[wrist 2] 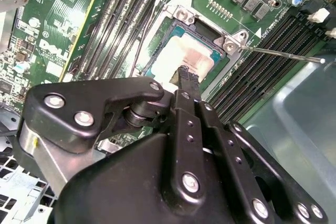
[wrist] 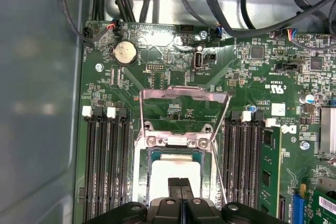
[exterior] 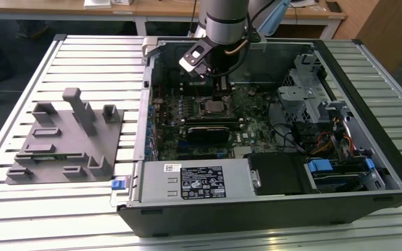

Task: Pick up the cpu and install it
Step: 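Close the cpu cover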

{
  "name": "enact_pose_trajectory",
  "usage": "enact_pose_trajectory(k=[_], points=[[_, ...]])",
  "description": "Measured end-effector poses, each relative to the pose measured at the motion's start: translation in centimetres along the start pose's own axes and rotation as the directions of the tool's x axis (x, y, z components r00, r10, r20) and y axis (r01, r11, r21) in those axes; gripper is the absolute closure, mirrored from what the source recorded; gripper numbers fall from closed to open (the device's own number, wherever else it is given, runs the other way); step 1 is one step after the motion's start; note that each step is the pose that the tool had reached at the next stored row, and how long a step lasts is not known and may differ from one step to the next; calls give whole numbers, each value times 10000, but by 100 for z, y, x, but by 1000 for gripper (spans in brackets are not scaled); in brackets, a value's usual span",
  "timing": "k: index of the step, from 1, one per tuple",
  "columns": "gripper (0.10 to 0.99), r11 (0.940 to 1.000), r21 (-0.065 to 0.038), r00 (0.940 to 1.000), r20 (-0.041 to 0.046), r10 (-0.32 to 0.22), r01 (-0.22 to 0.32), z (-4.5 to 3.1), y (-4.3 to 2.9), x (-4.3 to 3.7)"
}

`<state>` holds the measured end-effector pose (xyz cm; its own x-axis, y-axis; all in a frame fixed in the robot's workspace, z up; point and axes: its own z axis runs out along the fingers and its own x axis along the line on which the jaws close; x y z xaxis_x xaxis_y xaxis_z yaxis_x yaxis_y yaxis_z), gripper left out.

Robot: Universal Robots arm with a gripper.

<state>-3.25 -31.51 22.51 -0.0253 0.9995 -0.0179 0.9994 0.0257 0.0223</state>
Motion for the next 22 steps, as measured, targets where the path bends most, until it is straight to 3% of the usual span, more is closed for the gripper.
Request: enact_pose_trajectory(k=[9,22], points=[[980,10000,2,10000,3,0,0,-29,0,-1],[980,10000,1,10000,3,2,-2,-215,5,-4]])
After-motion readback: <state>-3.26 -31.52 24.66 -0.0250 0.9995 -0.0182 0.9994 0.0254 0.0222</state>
